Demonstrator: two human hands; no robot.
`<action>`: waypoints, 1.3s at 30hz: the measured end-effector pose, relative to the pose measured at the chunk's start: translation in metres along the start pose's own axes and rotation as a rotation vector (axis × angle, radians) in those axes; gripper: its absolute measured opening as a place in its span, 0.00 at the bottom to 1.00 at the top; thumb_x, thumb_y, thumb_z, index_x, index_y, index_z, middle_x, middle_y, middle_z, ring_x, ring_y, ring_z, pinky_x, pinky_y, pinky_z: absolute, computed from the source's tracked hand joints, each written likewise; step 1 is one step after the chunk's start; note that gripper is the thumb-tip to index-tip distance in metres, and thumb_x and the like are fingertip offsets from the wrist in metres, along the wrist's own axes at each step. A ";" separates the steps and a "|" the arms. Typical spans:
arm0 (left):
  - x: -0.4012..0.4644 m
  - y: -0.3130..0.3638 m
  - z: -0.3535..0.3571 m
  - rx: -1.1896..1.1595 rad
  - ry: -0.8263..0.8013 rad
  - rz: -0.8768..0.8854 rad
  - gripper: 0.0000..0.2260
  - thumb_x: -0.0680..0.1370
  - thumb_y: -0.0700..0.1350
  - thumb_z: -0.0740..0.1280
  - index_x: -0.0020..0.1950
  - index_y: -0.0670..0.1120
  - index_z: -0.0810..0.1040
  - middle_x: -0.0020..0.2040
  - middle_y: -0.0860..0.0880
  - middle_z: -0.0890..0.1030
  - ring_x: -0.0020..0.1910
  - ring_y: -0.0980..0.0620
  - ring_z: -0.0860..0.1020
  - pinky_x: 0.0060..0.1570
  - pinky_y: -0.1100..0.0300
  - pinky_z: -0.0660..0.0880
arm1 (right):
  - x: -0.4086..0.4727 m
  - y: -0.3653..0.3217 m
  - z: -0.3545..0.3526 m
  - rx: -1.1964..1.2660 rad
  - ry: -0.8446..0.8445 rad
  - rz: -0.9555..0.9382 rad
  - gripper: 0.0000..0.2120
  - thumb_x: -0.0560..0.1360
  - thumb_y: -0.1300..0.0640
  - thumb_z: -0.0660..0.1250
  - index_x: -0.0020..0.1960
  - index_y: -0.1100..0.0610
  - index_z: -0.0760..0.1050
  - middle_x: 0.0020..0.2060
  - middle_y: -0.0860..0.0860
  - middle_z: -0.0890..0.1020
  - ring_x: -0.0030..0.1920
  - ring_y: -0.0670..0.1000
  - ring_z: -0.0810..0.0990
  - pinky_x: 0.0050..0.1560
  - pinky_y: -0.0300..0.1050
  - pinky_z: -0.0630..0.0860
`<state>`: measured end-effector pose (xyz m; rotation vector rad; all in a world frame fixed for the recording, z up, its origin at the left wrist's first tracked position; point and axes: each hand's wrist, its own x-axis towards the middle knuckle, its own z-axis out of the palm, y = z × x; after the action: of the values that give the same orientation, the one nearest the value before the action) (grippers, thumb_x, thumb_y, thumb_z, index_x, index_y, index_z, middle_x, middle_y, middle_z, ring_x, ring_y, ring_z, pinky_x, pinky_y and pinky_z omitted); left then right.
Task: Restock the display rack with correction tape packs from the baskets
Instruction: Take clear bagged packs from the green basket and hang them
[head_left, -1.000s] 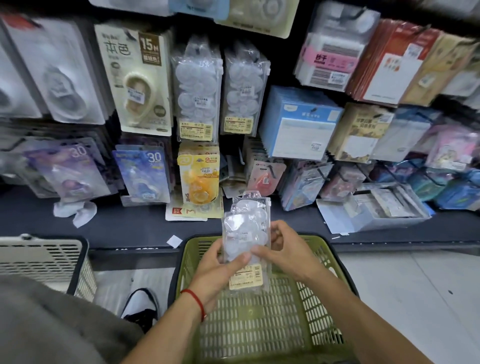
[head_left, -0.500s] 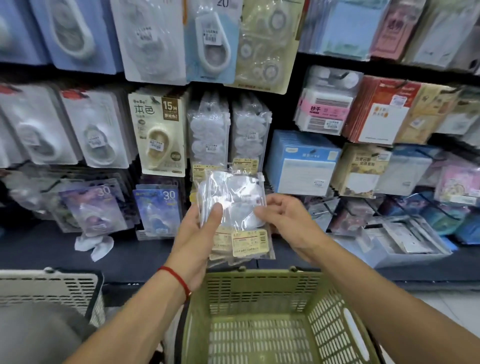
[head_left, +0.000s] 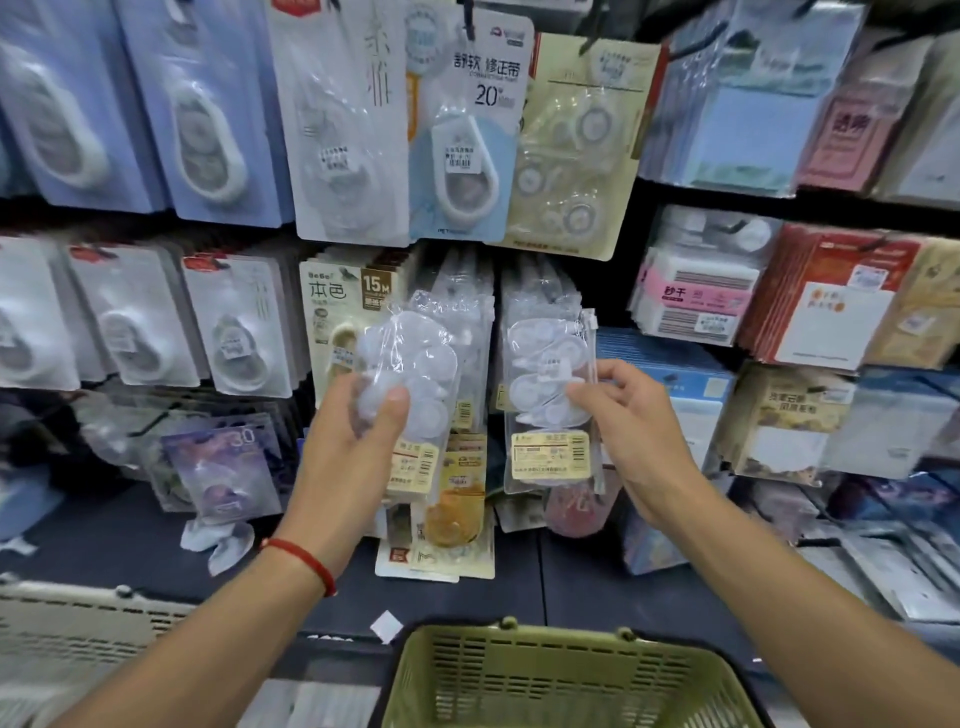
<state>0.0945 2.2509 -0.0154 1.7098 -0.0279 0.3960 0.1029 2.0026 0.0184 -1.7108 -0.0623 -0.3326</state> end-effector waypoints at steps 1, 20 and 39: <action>-0.002 0.001 0.000 -0.004 0.003 -0.003 0.13 0.83 0.60 0.65 0.65 0.62 0.67 0.53 0.68 0.71 0.43 0.86 0.70 0.46 0.68 0.67 | -0.001 0.000 0.000 0.006 -0.002 -0.015 0.03 0.80 0.60 0.70 0.53 0.56 0.79 0.45 0.61 0.87 0.49 0.65 0.87 0.56 0.67 0.81; -0.022 0.012 0.018 -0.278 -0.016 -0.088 0.13 0.80 0.56 0.71 0.61 0.51 0.79 0.52 0.51 0.87 0.53 0.48 0.86 0.49 0.54 0.83 | -0.009 -0.017 0.001 -0.440 0.082 -0.165 0.11 0.81 0.49 0.70 0.61 0.49 0.77 0.55 0.44 0.81 0.51 0.40 0.79 0.52 0.36 0.73; -0.027 0.016 0.032 -0.250 -0.041 -0.201 0.05 0.81 0.42 0.68 0.56 0.48 0.76 0.57 0.41 0.83 0.58 0.38 0.81 0.57 0.45 0.79 | -0.005 -0.004 -0.002 -0.018 0.029 0.093 0.09 0.83 0.52 0.67 0.45 0.55 0.75 0.35 0.57 0.84 0.35 0.54 0.86 0.33 0.48 0.79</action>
<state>0.0731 2.2117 -0.0113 1.4573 0.0618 0.1991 0.0967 2.0018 0.0212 -1.7206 0.0418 -0.2896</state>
